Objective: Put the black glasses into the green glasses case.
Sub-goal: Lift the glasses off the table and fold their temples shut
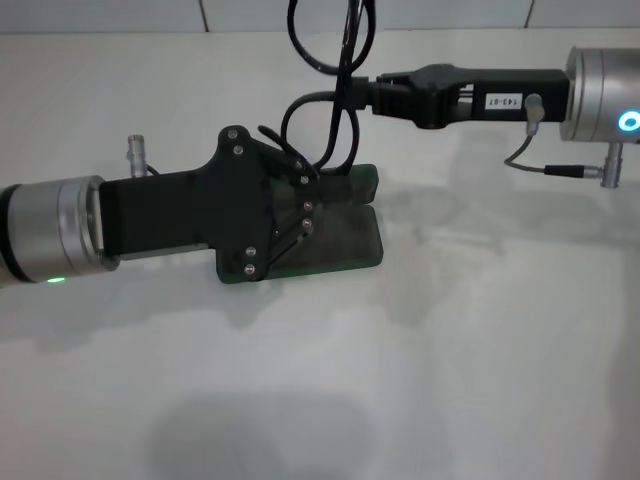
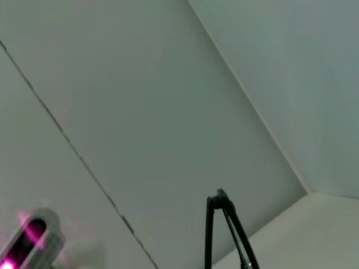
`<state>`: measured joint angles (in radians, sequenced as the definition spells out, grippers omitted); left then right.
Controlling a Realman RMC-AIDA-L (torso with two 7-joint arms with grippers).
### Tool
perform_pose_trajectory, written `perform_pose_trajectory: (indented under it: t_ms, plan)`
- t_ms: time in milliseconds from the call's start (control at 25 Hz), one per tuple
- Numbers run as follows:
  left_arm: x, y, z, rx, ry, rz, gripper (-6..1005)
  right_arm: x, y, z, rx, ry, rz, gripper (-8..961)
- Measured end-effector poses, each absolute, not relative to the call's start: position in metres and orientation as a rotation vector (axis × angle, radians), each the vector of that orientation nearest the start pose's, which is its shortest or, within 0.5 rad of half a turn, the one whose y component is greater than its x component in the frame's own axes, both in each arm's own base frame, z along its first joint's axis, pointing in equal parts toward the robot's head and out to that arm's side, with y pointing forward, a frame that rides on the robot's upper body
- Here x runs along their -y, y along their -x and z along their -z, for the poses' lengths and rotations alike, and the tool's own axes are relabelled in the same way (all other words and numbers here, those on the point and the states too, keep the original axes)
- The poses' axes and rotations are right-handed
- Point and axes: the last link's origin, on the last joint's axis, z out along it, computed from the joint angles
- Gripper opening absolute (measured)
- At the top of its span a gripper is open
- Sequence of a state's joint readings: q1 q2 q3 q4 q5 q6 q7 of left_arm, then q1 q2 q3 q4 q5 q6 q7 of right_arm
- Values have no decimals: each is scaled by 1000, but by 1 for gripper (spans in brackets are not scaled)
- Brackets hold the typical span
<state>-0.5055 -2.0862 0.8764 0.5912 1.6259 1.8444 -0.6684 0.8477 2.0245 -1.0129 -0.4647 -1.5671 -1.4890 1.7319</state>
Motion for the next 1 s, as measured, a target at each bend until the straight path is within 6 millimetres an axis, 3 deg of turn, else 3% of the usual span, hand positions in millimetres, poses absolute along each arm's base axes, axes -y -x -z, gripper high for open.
perform_pose_trajectory:
  t_ms: [1000]
  plan:
    - [-301,205,0,-472,2588,1126,-1,-373,-120,36,-745,3055,-937,64]
